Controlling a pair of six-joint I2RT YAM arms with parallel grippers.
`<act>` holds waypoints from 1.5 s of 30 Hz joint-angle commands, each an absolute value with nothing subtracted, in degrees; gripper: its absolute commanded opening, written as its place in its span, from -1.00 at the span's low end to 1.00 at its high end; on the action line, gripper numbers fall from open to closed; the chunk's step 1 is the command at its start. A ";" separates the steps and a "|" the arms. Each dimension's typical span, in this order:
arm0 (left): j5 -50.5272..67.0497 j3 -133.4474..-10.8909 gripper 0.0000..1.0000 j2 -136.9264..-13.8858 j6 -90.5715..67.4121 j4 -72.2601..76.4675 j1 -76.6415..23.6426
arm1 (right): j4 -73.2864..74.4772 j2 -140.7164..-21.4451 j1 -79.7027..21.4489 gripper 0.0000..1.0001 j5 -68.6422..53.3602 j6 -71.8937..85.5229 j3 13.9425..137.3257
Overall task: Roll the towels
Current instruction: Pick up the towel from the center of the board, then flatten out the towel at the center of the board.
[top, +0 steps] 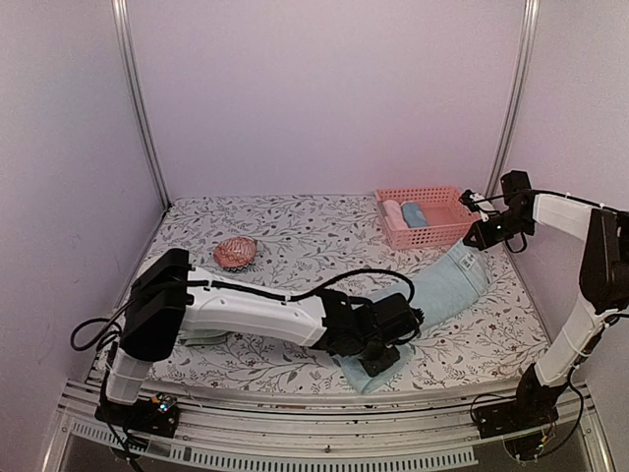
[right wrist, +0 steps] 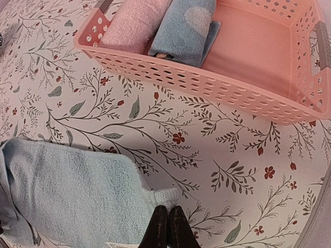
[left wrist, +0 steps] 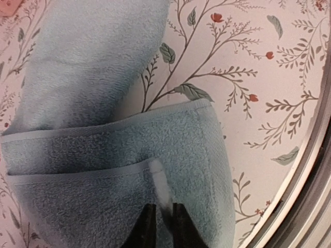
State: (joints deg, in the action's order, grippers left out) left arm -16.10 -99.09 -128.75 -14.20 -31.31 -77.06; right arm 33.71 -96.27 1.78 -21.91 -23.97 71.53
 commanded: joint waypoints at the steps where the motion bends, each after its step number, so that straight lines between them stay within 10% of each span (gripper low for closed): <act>1: -13.08 -94.40 -0.85 -120.11 -13.91 -26.43 -74.45 | 32.92 -97.42 1.85 -0.95 -22.87 -23.64 69.98; 9: -9.95 -83.24 -1.00 -109.57 -14.91 -19.61 -65.16 | 32.50 -99.33 1.85 -0.95 -23.22 -24.27 69.87; 19: -22.23 -81.78 -1.00 -91.52 -7.04 -17.91 -49.00 | 41.20 -99.35 2.20 -0.95 -26.68 -23.59 97.86; 32: -8.88 -51.65 -1.00 -73.06 -12.82 -11.18 -50.31 | 51.94 -57.75 3.69 -0.88 -33.03 -65.62 48.56; 37: -8.29 -48.48 -1.00 -73.15 -12.10 -10.46 -50.45 | 57.31 -56.65 3.69 -0.48 -27.91 -70.80 45.51; 45: -7.71 -50.31 -1.00 -76.41 -11.87 -8.40 -50.37 | 43.87 -68.56 3.65 -0.40 -31.95 -54.65 54.93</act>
